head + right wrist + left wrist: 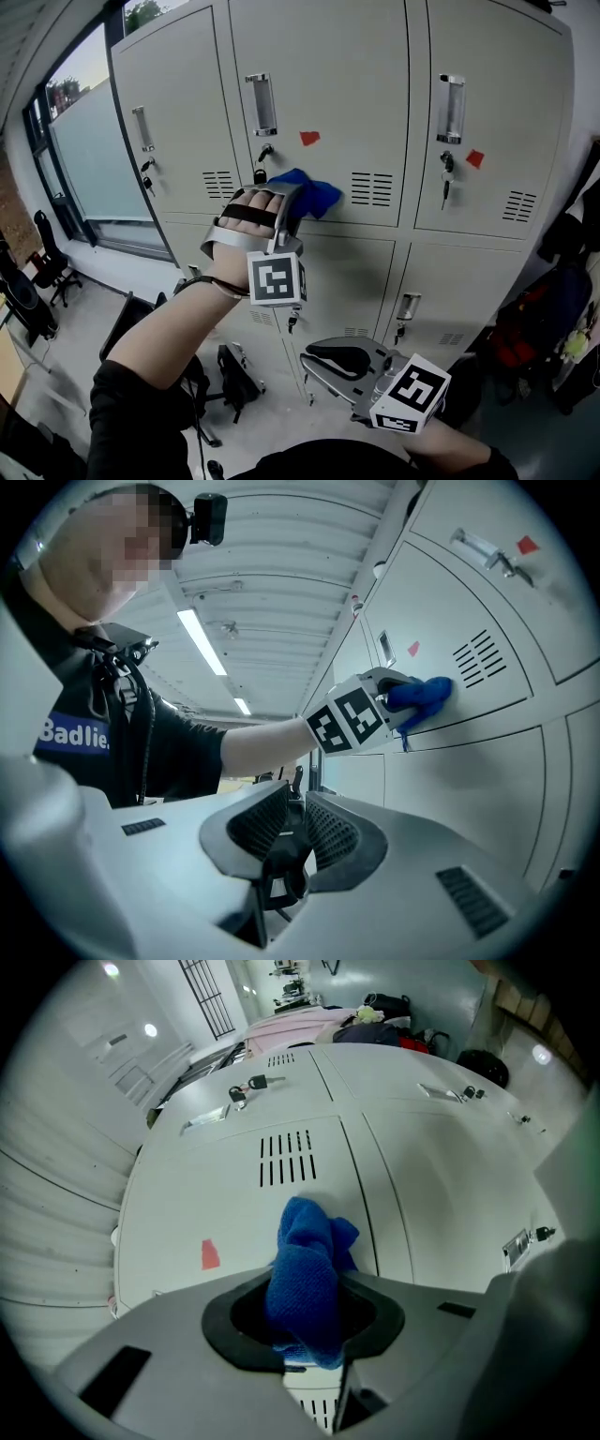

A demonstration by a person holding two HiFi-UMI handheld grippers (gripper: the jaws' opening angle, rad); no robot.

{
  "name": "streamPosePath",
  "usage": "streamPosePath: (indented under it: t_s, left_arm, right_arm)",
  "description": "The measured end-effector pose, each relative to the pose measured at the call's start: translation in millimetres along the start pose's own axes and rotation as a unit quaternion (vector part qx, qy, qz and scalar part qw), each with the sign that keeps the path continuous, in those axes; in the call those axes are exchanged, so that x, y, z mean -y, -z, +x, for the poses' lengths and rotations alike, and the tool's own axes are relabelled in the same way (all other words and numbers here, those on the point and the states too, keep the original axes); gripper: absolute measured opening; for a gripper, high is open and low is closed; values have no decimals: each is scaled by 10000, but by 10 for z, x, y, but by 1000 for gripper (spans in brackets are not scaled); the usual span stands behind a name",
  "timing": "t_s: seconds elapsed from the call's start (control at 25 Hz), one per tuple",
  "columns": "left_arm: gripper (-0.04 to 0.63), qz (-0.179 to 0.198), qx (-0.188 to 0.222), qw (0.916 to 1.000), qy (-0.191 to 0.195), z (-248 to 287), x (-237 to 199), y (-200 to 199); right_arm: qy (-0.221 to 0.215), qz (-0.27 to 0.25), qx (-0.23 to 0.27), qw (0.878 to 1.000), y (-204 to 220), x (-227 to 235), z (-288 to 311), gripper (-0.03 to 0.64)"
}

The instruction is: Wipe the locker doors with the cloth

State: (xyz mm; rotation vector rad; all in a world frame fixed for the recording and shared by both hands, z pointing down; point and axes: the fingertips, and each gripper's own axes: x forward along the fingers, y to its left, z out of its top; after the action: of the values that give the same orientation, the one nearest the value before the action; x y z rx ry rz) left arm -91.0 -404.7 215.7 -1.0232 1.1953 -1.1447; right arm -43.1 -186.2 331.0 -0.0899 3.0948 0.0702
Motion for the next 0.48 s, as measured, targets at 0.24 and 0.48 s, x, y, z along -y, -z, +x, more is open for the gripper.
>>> streamPosePath:
  t_s: [0.24,0.48]
  left_arm:
    - [112,59,444,9989,156,12,98,-516]
    - [112,-36,1061,9940,262,19,103,-1140]
  right_arm:
    - [222,26,17,9997,24,66,-144,52]
    - [618,73,57,9980,44,132,-377,52]
